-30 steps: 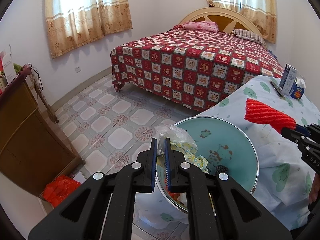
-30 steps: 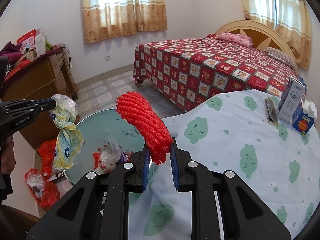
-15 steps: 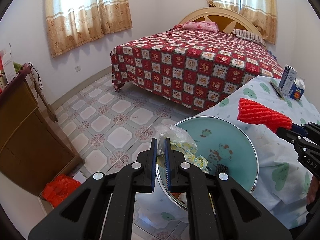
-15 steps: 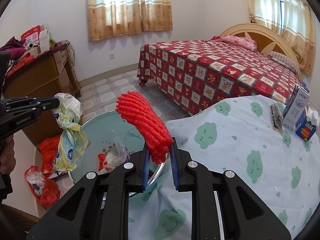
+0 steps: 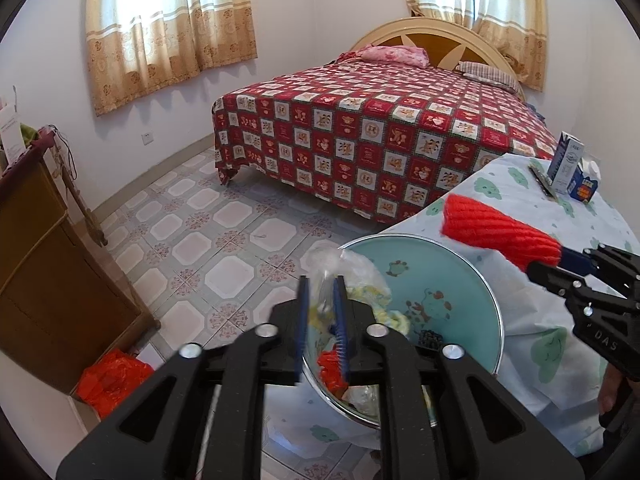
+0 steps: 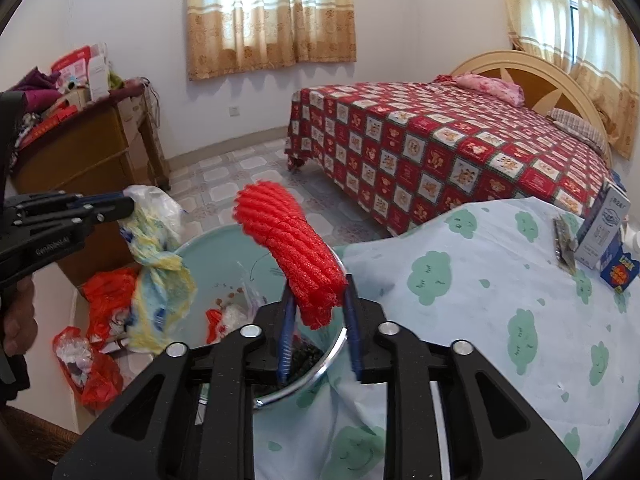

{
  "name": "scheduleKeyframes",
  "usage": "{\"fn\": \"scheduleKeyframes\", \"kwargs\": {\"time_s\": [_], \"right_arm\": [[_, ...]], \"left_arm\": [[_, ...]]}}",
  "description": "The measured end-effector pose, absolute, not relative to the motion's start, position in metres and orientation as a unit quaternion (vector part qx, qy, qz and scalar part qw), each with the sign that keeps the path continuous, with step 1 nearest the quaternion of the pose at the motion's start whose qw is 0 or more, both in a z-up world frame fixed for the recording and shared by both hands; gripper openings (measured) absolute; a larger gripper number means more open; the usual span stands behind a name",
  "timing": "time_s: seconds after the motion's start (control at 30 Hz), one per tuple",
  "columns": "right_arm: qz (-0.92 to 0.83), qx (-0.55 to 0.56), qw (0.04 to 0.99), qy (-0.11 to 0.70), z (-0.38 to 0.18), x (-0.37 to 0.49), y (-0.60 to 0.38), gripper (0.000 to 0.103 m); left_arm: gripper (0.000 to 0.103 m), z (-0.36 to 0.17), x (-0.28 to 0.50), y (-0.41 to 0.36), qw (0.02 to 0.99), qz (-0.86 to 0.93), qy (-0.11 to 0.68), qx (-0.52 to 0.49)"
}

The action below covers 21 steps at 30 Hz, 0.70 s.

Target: Collect trash

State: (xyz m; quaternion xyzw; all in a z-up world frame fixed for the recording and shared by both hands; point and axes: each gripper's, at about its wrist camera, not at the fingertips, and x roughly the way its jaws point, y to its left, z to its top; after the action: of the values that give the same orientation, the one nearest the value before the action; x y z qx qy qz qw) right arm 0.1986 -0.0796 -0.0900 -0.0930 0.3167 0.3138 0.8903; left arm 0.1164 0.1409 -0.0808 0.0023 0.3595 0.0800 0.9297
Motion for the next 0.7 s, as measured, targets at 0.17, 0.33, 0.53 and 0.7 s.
{"fn": "scheduleKeyframes", "kwargs": {"time_s": [0.17,0.33,0.53,0.7], "right_arm": [[0.312,-0.087,0.890,0.320,-0.092,0.198,-0.082,0.035],[0.305,-0.073,0.897,0.313,-0.087,0.193,-0.092,0.043],[0.291,-0.054,0.907,0.299,-0.076,0.181,-0.111,0.046],[0.284,-0.050,0.914,0.284,-0.064,0.171,-0.121,0.046]], "left_arm": [[0.041,-0.080,0.115,0.133,0.932,0.074,0.355,0.005],[0.053,-0.076,0.112,0.133,0.935,0.073,0.348,0.004],[0.062,-0.066,0.105,0.127,0.940,0.069,0.334,0.006],[0.063,-0.059,0.101,0.125,0.943,0.066,0.326,0.006]]}}
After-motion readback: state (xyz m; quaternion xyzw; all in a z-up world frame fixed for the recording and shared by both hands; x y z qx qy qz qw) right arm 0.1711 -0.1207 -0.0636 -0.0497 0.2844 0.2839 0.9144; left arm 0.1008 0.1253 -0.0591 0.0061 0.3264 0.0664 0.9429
